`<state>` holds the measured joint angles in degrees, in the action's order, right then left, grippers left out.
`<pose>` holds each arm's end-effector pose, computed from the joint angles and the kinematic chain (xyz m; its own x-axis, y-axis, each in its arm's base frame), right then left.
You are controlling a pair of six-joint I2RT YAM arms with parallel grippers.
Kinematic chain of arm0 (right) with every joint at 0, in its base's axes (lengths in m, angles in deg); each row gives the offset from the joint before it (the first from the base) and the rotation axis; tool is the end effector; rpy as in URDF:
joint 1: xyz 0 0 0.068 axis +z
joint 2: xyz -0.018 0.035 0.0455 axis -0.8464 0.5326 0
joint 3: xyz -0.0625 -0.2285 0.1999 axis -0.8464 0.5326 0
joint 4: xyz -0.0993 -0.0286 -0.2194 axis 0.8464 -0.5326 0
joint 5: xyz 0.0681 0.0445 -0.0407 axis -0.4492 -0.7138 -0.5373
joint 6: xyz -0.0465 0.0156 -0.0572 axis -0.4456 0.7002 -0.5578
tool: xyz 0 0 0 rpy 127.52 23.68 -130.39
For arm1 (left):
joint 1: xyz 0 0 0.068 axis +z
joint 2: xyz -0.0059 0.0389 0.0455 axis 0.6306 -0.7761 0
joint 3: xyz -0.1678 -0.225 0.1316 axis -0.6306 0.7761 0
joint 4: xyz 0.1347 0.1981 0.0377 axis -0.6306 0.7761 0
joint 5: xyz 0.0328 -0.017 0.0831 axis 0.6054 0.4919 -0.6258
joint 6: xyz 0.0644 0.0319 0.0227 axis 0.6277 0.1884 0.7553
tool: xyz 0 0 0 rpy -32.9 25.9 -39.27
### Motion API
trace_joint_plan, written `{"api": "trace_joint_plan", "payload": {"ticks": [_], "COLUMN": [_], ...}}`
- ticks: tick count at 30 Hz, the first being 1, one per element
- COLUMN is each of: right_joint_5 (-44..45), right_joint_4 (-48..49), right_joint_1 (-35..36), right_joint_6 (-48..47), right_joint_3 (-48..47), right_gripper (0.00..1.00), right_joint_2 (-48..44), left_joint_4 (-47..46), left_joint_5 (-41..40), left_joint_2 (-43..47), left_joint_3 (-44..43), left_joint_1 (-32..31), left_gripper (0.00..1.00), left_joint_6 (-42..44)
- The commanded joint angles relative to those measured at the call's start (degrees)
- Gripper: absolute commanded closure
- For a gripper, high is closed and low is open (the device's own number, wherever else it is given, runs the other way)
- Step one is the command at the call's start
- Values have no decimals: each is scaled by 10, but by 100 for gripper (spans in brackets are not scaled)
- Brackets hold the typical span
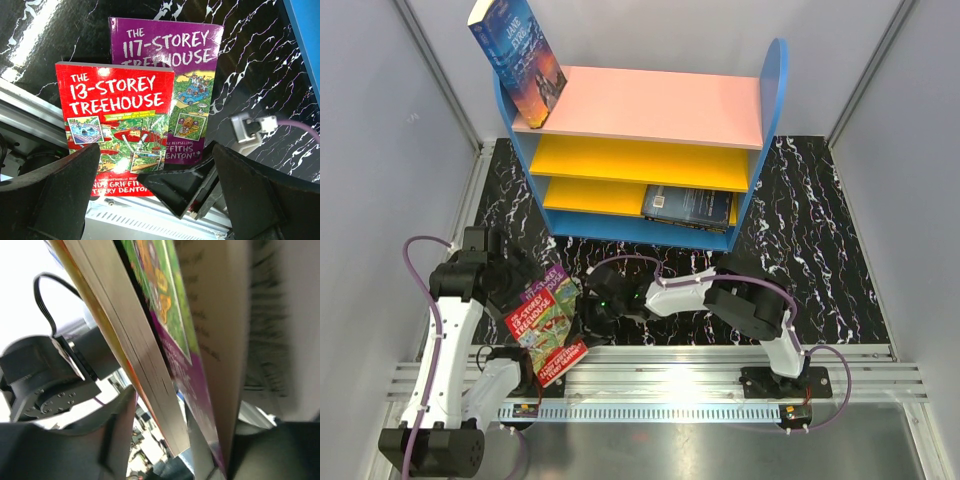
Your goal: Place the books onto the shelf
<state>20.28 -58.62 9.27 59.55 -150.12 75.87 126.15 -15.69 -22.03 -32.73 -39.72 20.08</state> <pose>0.1457 0.4222 0.1616 -0.9813 -0.1842 0.0562 -0.0639 0.5868 0.8072 0.0955 0.0004 0.2933 -0.6331 -0.7051 -0.3194 -0.6400 0.7089 -0.2964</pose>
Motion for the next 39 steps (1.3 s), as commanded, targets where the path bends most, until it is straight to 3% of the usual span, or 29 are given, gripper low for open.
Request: {"api": "trace_joint_plan", "payload": {"ticks": [1, 7, 13, 23, 31, 39], "right_joint_5": [-15, -25, -9, 83, 230, 262], "right_joint_4": [4, -27, -109, -337, -534, -557], "right_joint_1": [21, 32, 38, 43, 17, -37], "right_joint_6": [0, -7, -37, -134, -191, -197], "right_joint_3": [-28, -35, -45, -99, -202, -289], "right_gripper": [54, 72, 99, 100, 100, 100], "right_joint_2": [-28, -31, -67, -162, -295, -368], "left_joint_4": [-21, -13, -7, 9, -110, -314], "left_joint_5": [10, 9, 5, 10, 168, 328], "left_joint_2": [8, 13, 24, 34, 64, 114], "left_joint_3": [-7, -14, -13, -58, -78, -86], "left_joint_1": [2, 2, 2, 2, 1, 1], "left_gripper": [1, 1, 1, 1, 1, 19], "left_joint_6": [8, 6, 4, 13, -11, -109]}}
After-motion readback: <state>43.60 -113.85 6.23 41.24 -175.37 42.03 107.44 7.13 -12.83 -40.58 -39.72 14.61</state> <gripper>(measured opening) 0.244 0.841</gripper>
